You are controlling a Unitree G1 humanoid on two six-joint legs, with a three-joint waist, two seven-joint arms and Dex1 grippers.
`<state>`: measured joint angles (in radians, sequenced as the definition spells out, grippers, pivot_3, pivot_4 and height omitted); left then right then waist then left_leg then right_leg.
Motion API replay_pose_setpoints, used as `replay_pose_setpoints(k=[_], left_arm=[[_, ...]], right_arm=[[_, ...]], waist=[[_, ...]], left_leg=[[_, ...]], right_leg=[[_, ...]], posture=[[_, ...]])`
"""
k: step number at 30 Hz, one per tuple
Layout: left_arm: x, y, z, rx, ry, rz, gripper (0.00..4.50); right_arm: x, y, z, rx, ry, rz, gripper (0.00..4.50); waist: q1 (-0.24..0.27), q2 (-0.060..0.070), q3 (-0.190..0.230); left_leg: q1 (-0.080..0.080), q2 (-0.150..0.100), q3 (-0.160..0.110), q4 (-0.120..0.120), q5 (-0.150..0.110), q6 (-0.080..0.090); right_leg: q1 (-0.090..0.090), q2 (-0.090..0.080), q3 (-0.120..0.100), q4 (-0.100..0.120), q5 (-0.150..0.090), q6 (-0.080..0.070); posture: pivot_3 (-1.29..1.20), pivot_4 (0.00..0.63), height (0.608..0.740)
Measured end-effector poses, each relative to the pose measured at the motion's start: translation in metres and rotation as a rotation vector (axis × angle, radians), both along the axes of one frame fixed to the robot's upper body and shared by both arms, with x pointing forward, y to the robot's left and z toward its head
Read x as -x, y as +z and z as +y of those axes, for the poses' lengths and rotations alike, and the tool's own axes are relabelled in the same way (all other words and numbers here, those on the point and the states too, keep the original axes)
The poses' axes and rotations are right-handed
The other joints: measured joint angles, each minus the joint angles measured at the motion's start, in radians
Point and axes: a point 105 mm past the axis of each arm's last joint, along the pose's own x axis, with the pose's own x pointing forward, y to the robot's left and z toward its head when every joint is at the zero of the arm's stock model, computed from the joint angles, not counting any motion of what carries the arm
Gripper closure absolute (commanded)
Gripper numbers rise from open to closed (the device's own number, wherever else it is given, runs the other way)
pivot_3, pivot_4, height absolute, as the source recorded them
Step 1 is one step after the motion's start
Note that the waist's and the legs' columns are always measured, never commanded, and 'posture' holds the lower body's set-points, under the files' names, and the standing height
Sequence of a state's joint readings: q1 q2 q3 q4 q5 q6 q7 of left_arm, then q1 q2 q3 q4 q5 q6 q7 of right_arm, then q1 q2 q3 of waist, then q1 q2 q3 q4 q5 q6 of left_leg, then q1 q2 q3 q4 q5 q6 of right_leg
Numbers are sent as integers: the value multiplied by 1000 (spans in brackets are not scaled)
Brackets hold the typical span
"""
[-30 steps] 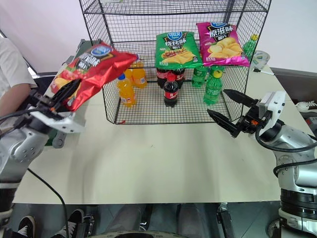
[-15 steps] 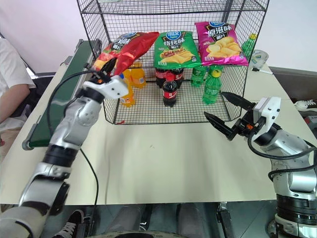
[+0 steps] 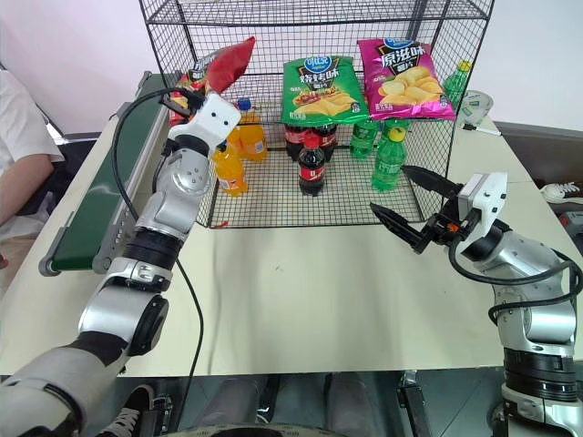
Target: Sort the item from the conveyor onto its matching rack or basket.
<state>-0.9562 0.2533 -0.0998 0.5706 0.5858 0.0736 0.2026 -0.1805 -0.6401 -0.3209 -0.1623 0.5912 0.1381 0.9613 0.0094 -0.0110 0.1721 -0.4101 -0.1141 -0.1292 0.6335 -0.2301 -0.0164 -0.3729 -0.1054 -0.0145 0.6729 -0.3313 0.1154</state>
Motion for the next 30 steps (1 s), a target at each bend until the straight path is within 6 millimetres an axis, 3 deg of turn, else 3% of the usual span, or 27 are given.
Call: replay_pose_setpoints(k=[8,12,15,22,30], left_arm=[[-14,17,-8,5,24,-8,4434],[-18,14,-11,16,-4,-2,4434],[-20,12,-19,2,-66,5,3590],[-20,13,-35,-11,-189,16,79],[3,11,-32,-116,-268,-14,27]], right_arm=[[-2,-5,1,24,2,12,0],[-4,-3,0,31,4,7,0],[-5,-2,1,33,6,2,0],[-6,-3,-2,52,-5,9,0],[-7,-3,-4,60,-10,14,0]], waist=[[1,0,0],[1,0,0],[4,0,0],[2,-1,0],[-5,0,0]], left_leg=[[0,0,0,1,0,0],[0,0,0,1,0,0],[0,0,0,2,0,0],[-1,0,0,2,0,0],[-1,1,1,1,0,0]], right_leg=[[0,0,0,1,0,0],[0,0,0,1,0,0],[0,0,0,1,0,0],[0,0,0,1,0,0],[-2,1,2,2,0,0]], posture=[[0,150,740],[0,150,740],[0,150,740],[0,150,740],[0,150,740]])
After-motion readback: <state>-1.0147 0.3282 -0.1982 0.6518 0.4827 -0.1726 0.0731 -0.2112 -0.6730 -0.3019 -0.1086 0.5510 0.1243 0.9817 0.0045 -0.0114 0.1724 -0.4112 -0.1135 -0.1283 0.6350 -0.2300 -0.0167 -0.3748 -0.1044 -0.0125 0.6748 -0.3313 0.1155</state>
